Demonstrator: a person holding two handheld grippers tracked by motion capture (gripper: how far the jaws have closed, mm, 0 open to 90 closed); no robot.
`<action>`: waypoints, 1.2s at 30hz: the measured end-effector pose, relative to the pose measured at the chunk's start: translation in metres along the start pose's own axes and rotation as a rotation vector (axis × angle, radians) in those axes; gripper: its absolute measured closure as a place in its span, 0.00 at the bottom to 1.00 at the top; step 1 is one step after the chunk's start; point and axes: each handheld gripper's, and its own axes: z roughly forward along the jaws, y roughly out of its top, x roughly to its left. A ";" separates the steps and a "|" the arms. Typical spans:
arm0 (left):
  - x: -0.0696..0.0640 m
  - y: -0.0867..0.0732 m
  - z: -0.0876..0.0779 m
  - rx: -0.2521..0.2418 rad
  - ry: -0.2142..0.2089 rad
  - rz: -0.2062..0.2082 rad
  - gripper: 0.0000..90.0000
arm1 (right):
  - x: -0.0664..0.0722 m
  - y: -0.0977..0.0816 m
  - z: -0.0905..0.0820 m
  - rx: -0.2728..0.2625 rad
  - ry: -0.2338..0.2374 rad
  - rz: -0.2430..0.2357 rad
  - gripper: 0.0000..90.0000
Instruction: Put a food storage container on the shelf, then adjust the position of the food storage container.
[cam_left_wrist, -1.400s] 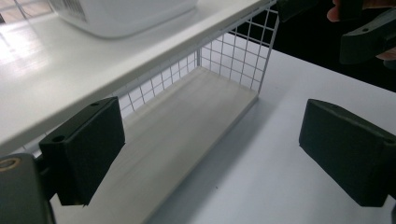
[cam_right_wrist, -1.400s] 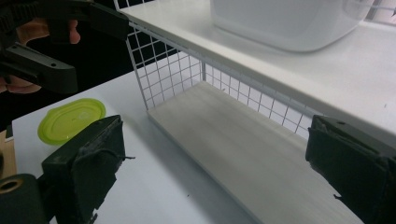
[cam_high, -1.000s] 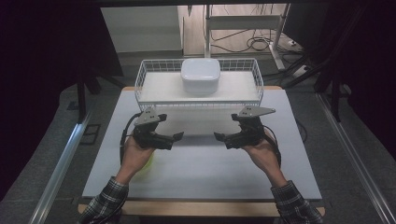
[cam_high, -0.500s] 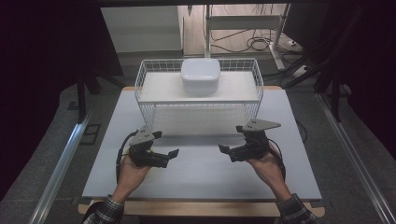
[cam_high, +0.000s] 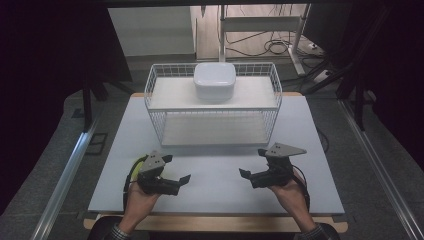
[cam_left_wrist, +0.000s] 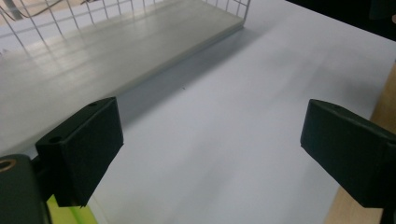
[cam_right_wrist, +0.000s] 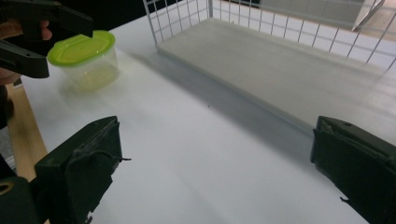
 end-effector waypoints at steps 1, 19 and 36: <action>-0.001 -0.002 0.000 0.003 0.000 0.004 0.06 | 0.000 -0.003 -0.001 0.003 -0.002 -0.002 0.03; -0.001 -0.008 0.004 0.069 0.020 0.013 0.08 | -0.005 -0.036 0.005 0.088 -0.044 -0.036 0.03; 0.062 -0.018 -0.045 -0.021 0.123 -0.115 0.97 | -0.009 -0.042 0.013 0.121 -0.033 -0.032 0.05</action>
